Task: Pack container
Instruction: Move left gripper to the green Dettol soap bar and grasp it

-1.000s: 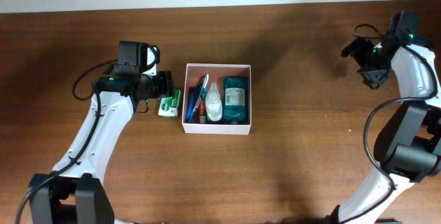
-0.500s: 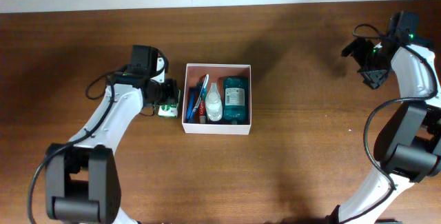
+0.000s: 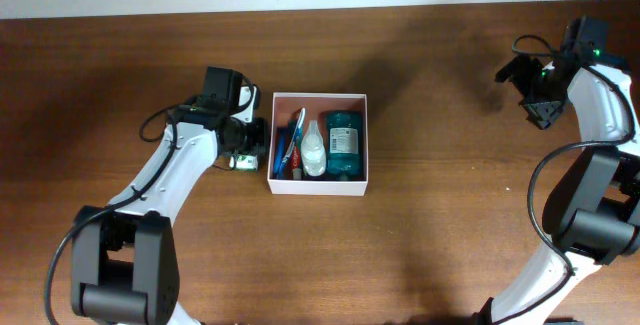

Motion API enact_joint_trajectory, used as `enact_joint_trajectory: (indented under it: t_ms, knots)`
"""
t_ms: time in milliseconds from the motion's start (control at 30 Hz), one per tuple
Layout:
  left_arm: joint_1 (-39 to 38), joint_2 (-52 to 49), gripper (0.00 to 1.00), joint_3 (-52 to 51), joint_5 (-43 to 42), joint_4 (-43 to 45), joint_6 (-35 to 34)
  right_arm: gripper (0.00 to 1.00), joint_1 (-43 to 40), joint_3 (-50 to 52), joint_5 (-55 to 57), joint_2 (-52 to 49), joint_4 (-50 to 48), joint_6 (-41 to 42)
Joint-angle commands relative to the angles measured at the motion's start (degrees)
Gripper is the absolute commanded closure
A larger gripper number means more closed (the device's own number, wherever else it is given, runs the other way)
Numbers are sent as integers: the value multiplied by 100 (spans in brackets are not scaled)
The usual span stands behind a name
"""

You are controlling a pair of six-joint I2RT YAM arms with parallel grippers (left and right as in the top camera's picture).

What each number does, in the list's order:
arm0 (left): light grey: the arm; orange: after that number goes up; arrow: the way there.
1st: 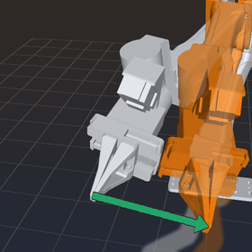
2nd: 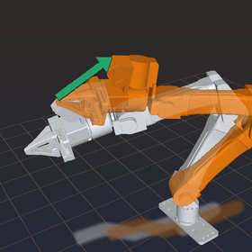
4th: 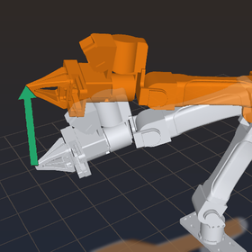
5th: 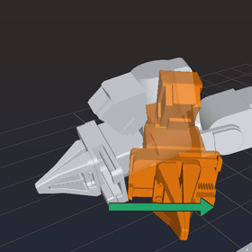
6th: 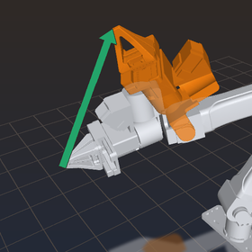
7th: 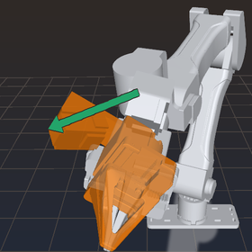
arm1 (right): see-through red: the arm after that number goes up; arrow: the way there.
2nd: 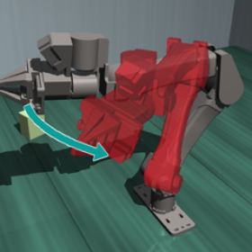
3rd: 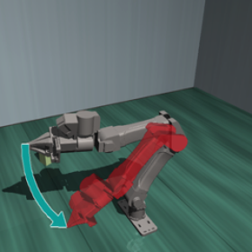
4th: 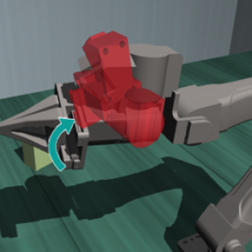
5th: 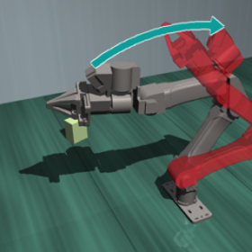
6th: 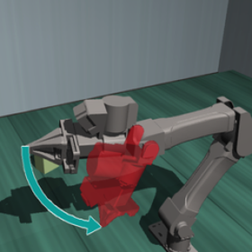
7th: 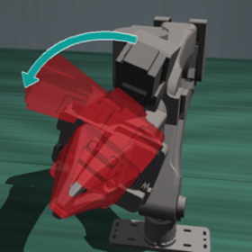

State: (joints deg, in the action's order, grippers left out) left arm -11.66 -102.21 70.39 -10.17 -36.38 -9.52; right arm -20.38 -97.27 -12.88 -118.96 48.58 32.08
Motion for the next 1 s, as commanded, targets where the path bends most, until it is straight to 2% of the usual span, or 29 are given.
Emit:
enact_joint_trajectory:
  t_ms: [0,233,567,667,700,967]
  knots:
    - [-98,2,52,-11,164,15,168,1,-28,-17,72,9,-2,-35]
    - [-94,0,52,-11,1126,-122,168,2,-28,-17,72,9,0,-35]
    - [-94,-313,51,-11,1471,59,195,1,-28,-17,72,9,0,-35]
    - [-94,-531,25,-11,1471,105,223,1,-28,-17,72,9,0,-35]
    - [-94,-601,20,-11,1471,131,284,1,-28,-17,72,9,0,-35]
    - [-94,-872,19,-11,1475,208,385,1,-28,-17,72,9,0,-35]
